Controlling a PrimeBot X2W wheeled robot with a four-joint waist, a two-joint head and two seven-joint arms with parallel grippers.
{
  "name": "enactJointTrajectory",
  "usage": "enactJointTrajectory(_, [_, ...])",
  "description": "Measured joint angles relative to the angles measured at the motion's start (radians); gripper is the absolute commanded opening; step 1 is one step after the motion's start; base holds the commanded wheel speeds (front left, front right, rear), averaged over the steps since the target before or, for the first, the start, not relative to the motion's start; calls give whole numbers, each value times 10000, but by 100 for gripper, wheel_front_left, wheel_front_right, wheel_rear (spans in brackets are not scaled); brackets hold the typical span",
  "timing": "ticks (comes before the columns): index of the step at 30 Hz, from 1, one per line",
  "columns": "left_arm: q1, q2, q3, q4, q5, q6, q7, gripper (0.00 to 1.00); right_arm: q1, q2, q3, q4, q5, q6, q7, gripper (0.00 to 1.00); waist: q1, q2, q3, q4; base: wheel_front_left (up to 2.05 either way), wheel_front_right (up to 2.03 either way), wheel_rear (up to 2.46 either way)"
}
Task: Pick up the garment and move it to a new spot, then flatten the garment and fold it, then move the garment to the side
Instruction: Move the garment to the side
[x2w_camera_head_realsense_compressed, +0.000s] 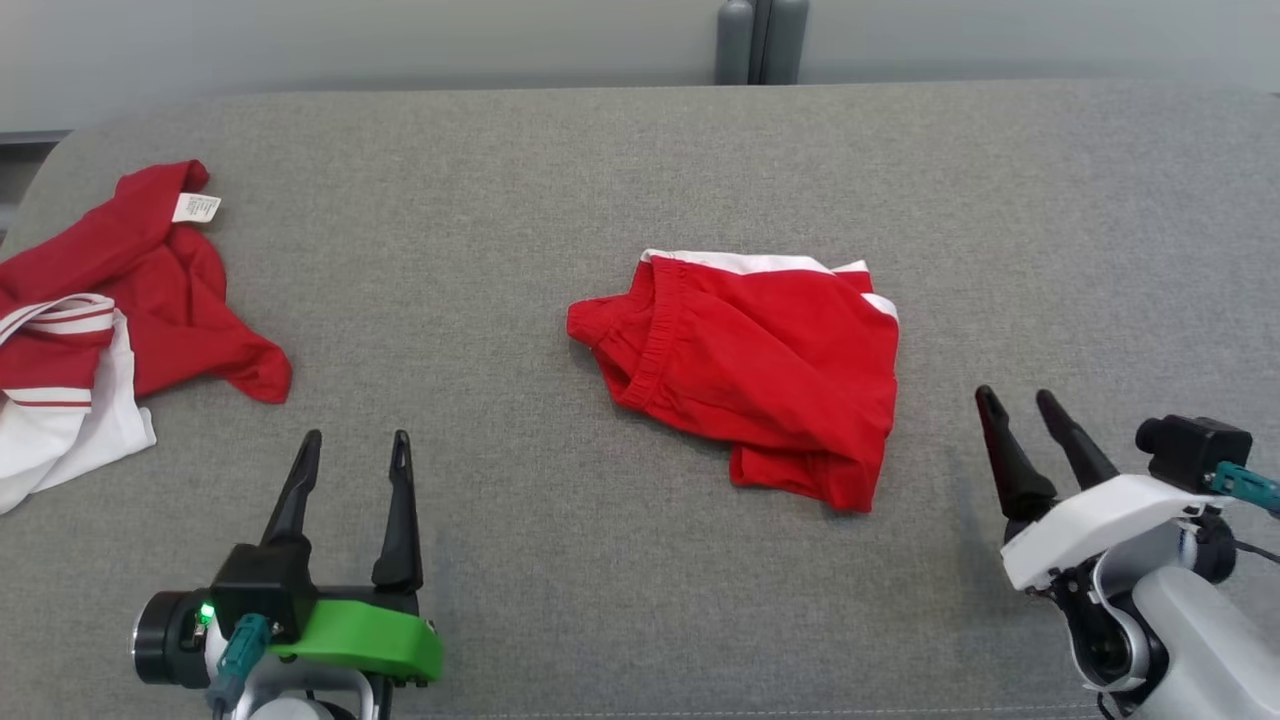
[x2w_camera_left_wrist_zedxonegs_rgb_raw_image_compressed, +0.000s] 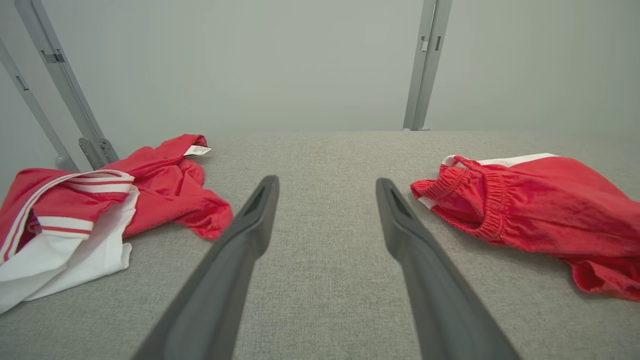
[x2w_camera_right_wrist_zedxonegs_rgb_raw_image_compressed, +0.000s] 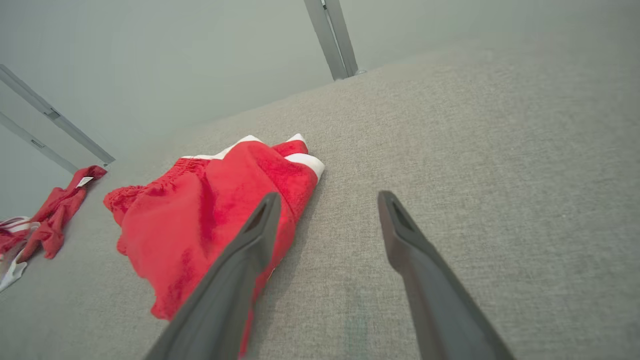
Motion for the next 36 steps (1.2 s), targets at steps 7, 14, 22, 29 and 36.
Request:
enactJointTrajectory(7, [-237,-46,-337,-35,29,-8,75,100,-542,464,102,798,1047,502,947,100,0,0,335,299,0,0,0])
enactJointTrajectory(14, [-391,-79,-405,-21,27,-8,75,100,-1064,809,-130,1337,2094,836,1783,100,0,0,496,729,0,0,0])
enactJointTrajectory(22, [-511,-119,-566,6,-2,-8,73,100,-1469,1101,-667,2031,3258,823,2752,100,0,0,631,1162,0,0,0])
enactJointTrajectory(29, [-585,-136,-616,46,-75,-8,69,100,-2372,1135,-892,2142,3425,1057,2953,0,0,0,746,1456,0,0,0])
enactJointTrajectory(36, [-715,-159,-414,171,-320,-8,-19,100,-3397,174,-10,1726,2500,1641,3741,0,0,0,713,1505,0,0,0])
